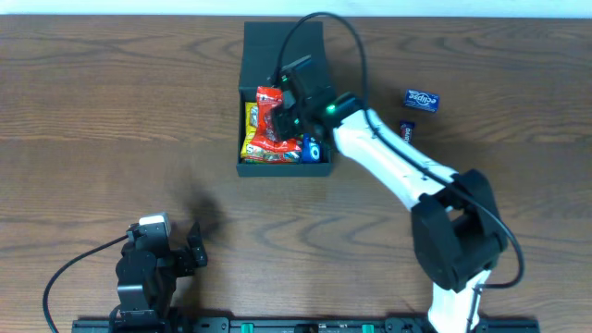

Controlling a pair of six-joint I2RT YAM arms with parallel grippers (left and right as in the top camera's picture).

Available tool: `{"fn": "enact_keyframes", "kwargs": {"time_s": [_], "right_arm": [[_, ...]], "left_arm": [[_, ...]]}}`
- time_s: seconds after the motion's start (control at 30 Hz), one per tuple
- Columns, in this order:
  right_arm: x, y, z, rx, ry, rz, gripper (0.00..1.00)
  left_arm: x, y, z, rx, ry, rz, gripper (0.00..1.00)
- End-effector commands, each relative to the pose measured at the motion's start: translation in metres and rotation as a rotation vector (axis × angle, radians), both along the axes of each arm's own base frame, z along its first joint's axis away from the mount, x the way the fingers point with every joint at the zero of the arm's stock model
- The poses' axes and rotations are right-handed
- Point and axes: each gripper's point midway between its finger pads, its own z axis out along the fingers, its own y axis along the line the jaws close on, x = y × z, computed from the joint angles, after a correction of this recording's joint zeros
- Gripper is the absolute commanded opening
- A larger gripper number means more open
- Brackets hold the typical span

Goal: Pack container
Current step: 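Press the red bag down into the box and release it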

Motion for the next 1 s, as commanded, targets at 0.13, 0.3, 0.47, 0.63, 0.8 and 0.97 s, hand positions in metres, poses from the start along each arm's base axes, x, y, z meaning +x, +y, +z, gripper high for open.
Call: {"fn": "enact_keyframes", "kwargs": {"time_s": [0.13,0.3,0.47,0.63,0.8,0.97], "right_arm": [[0.026,-0.061,0.008,0.056,0.086,-0.253,0.02],[0.023,-0.061,-0.015,0.028,0.133,-0.256,0.01],[0.023,-0.05,-0.043,0.01,0.156,-0.235,0.01],[0.021,-0.03,-0.058,0.076,0.195,-0.177,0.01],[0.028,-0.008,-0.043,0.156,0.132,-0.081,0.01],[0.023,0.011,-0.031,0.244,0.14,-0.005,0.01]], "left_arm": [[-0.001,0.002,-0.003,-0.006,0.007,0.017,0.95],[-0.001,0.002,-0.003,-0.006,0.007,0.017,0.95],[-0.001,0.002,-0.003,-0.006,0.007,0.017,0.95],[-0.001,0.002,-0.003,-0.006,0.007,0.017,0.95],[-0.001,0.002,-0.003,-0.006,0.007,0.017,0.95],[-0.001,0.002,-0.003,-0.006,0.007,0.017,0.95]]}}
